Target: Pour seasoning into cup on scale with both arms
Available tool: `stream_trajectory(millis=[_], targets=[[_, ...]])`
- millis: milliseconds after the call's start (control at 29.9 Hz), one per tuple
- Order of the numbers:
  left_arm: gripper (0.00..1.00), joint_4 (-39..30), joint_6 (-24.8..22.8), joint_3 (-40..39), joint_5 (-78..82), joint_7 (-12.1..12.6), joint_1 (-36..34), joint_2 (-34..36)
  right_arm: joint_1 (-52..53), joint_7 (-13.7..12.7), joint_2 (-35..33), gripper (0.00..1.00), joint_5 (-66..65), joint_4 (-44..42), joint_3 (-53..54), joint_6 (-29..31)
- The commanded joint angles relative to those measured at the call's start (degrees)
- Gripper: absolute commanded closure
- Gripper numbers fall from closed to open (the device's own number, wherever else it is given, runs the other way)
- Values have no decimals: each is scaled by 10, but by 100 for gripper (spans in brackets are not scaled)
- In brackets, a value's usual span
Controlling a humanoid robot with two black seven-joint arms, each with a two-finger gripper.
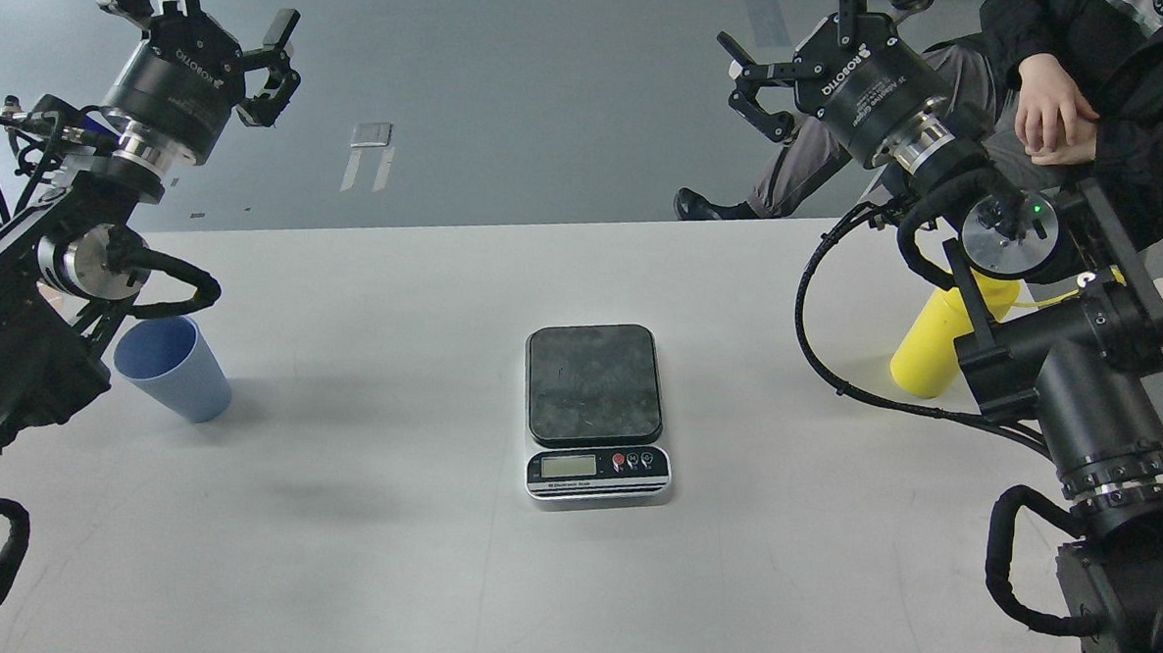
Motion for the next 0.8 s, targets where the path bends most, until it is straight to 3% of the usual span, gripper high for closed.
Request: stream_trajectory(millis=[0, 769], targets=[[2, 0, 0, 0, 1, 0, 1, -2, 0, 0, 0, 0, -1, 0, 0, 0], [2, 1, 0, -3, 0, 0, 1, -3, -1, 0, 0, 0, 0, 0, 2, 0]])
